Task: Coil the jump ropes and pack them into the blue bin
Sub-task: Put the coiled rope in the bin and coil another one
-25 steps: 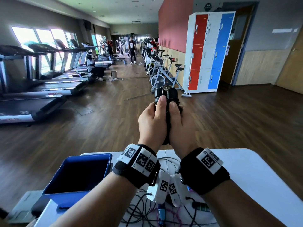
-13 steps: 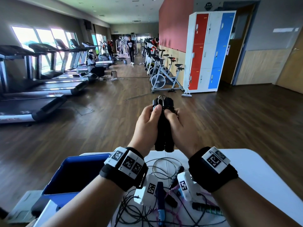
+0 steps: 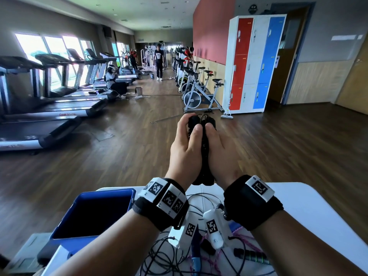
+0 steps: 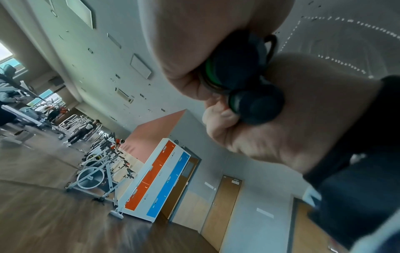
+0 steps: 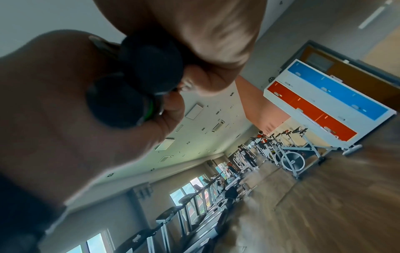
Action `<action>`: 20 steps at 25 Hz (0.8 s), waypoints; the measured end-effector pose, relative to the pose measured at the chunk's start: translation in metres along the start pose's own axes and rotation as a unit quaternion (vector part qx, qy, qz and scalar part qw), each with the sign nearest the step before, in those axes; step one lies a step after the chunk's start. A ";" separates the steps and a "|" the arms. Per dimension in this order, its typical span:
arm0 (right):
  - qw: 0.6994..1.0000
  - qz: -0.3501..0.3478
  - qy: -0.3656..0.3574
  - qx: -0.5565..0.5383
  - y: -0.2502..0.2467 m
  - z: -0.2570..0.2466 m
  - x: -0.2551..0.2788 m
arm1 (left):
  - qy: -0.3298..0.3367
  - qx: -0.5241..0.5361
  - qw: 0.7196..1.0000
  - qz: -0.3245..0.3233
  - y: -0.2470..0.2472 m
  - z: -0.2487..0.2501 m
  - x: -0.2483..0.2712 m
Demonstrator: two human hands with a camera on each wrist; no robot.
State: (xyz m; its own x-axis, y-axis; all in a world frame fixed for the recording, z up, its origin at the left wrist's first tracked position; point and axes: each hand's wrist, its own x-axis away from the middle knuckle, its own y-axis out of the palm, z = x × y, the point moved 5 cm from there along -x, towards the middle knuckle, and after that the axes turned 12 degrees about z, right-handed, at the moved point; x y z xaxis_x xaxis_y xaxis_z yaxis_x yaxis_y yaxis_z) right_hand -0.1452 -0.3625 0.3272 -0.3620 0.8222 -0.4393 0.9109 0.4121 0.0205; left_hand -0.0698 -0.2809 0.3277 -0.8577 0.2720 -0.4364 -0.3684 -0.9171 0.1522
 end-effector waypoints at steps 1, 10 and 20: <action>1.000 -0.002 -0.004 0.007 0.000 -0.001 -0.001 | 0.012 -0.003 1.000 0.005 -0.002 0.001 0.002; 0.998 -0.024 -0.052 0.039 -0.003 0.001 -0.004 | -0.039 0.004 0.999 -0.023 0.002 -0.009 -0.004; 0.969 -0.171 0.166 -0.072 -0.014 0.043 0.002 | -0.155 -0.002 0.987 -0.044 -0.029 -0.037 0.009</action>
State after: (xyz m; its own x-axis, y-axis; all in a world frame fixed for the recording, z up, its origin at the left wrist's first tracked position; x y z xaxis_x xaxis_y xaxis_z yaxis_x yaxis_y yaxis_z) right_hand -0.1495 -0.3838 0.2873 -0.7025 0.6996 -0.1307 0.6988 0.7128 0.0596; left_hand -0.0537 -0.2626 0.2865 -0.8914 0.4260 -0.1546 -0.4451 -0.8872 0.1214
